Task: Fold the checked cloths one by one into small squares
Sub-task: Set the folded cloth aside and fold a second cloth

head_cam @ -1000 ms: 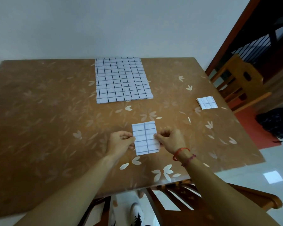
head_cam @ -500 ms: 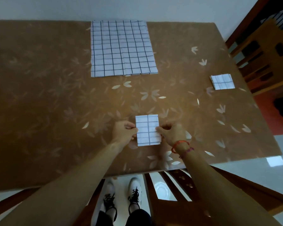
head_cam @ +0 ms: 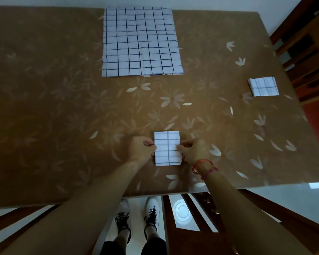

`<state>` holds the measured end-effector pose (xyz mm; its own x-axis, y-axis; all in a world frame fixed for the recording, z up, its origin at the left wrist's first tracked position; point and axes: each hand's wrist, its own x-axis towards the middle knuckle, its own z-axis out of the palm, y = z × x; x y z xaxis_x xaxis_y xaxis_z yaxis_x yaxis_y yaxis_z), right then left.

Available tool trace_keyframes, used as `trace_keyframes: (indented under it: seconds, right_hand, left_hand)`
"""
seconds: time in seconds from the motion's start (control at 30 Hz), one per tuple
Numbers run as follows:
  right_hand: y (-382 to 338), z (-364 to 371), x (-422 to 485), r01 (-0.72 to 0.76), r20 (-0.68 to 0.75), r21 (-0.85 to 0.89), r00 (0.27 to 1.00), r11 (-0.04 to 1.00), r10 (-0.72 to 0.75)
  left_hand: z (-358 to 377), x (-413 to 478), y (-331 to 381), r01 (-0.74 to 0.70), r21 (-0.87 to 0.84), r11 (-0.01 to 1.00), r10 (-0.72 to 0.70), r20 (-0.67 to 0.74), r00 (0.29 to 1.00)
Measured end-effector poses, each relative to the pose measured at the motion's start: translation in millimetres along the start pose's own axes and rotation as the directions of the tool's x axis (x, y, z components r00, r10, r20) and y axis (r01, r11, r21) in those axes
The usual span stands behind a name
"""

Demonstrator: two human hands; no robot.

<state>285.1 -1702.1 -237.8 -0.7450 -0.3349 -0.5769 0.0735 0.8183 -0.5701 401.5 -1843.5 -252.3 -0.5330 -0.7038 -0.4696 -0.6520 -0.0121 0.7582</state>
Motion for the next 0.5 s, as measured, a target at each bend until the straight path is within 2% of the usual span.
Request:
trace_keyframes:
  seconds: [0.13, 0.5]
  right_hand:
    - [5.9, 4.8, 0.8, 0.086, -0.078, -0.031, 0.993, 0.996, -0.088]
    - [10.9, 6.1, -4.2, 0.144, -0.075, -0.123, 0.985, 0.982, -0.153]
  left_hand:
    - [3.1, -6.0, -3.5, -0.015, 0.048, 0.999, 0.015, 0.009, 1.000]
    - [5.7, -7.8, -10.7, -0.064, 0.162, 0.985, 0.067, -0.011, 0.998]
